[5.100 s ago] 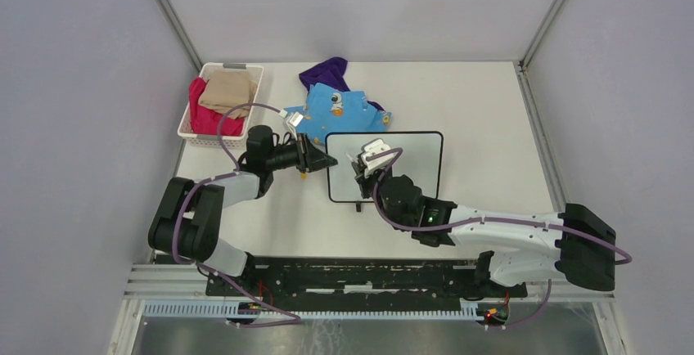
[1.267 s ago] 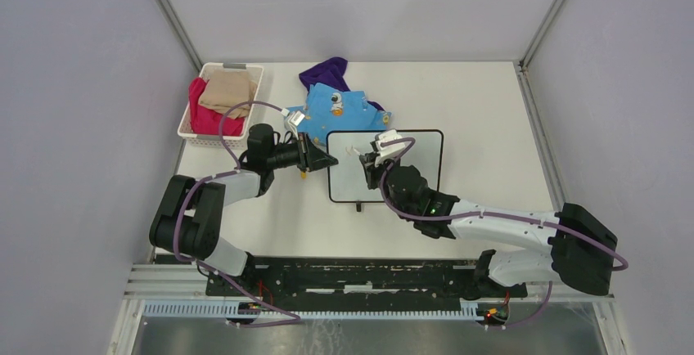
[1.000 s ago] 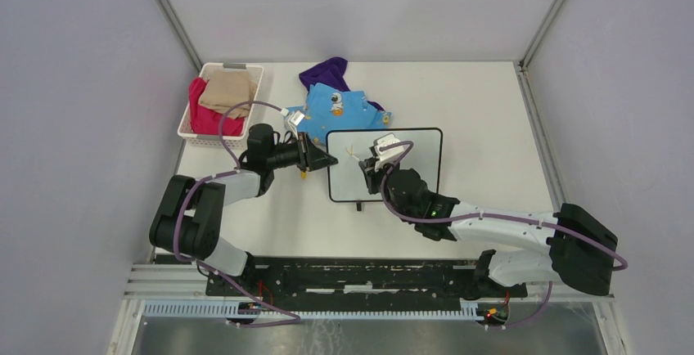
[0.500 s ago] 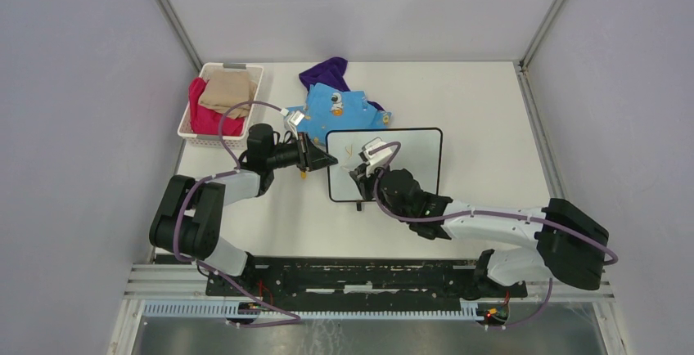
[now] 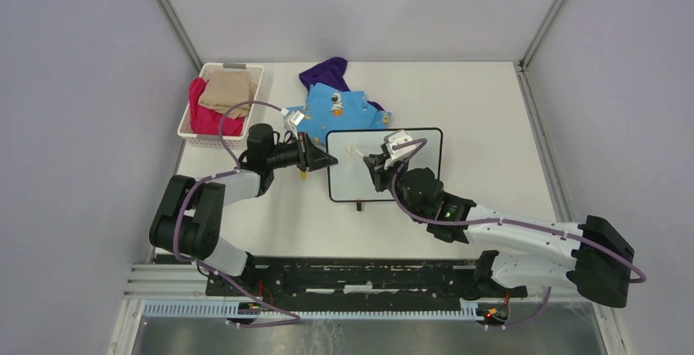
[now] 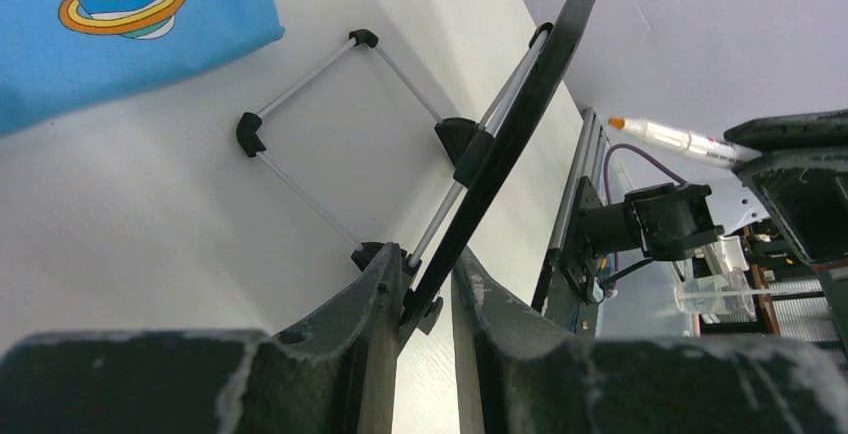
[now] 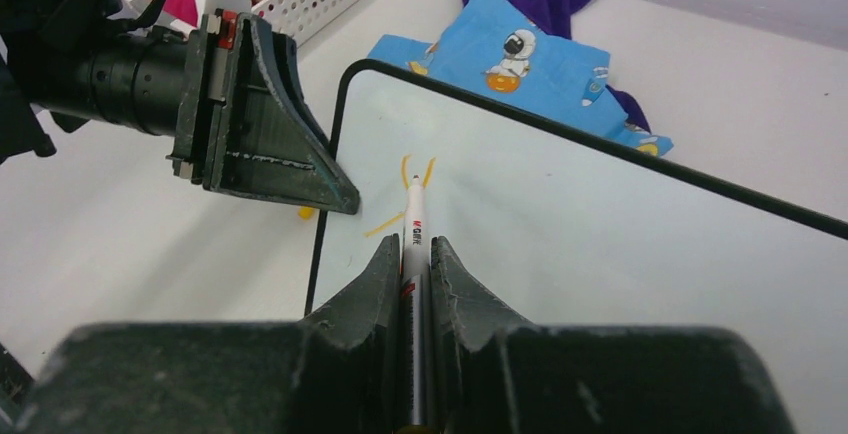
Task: Write a sentence on the whiteboard
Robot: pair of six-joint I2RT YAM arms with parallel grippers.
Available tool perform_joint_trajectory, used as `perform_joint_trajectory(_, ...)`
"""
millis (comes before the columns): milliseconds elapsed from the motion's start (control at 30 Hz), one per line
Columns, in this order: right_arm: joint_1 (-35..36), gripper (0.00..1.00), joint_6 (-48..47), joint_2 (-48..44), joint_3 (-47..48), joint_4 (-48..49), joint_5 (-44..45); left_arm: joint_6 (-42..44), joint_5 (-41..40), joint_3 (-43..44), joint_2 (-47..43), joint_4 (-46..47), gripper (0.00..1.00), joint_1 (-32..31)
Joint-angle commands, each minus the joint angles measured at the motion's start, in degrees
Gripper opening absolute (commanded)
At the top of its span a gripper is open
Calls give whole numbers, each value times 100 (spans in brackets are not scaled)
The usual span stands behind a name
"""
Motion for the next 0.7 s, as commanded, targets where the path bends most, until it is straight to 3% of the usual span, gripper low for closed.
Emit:
perform_joint_trajectory(0,-53,0,-234,-33,72,62,393,72,79,166,-24,83,30,35)
perform_joint_trajectory(667,-97,0,-254,508,316,70,266,89,93,184,-38,47,30,36)
